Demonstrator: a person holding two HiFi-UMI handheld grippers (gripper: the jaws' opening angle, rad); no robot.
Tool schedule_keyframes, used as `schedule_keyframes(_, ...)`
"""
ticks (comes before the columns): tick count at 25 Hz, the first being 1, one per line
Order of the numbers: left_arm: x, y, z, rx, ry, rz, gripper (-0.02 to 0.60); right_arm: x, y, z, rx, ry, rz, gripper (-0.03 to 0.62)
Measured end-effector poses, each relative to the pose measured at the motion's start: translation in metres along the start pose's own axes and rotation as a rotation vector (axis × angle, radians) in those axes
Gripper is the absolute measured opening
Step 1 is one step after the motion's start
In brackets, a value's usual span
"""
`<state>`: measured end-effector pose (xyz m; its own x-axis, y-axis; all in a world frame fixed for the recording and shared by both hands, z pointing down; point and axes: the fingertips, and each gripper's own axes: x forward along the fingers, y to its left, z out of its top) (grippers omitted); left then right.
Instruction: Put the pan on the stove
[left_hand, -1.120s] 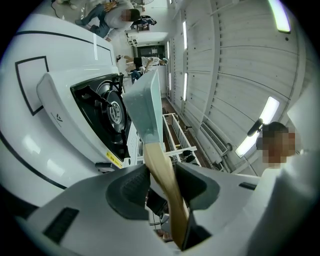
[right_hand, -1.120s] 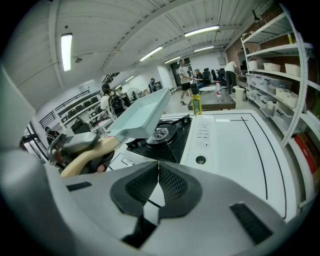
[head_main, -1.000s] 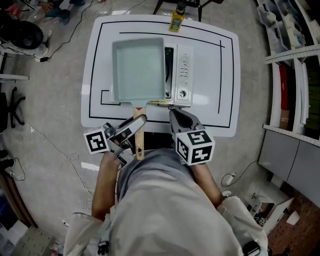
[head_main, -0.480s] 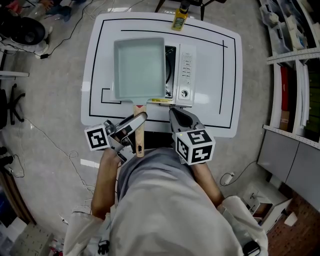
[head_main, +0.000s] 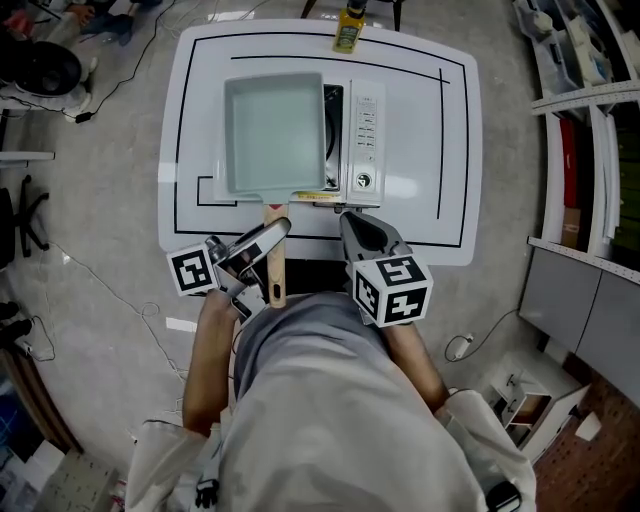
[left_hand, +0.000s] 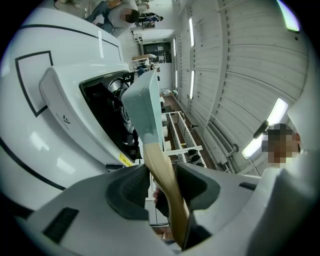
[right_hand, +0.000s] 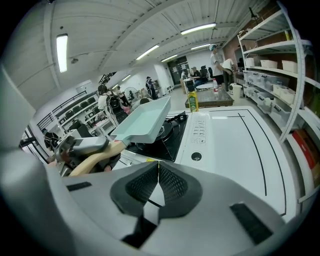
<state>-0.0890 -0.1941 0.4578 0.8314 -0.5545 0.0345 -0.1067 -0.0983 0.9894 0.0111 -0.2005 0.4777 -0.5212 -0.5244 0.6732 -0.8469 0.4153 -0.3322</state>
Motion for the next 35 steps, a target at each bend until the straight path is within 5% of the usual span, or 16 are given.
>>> schedule_keyframes(35, 0.013, 0.021, 0.005, -0.034, 0.062, 0.027, 0.164, 0.006, -0.015, -0.010, 0.026, 0.044, -0.021, 0.011)
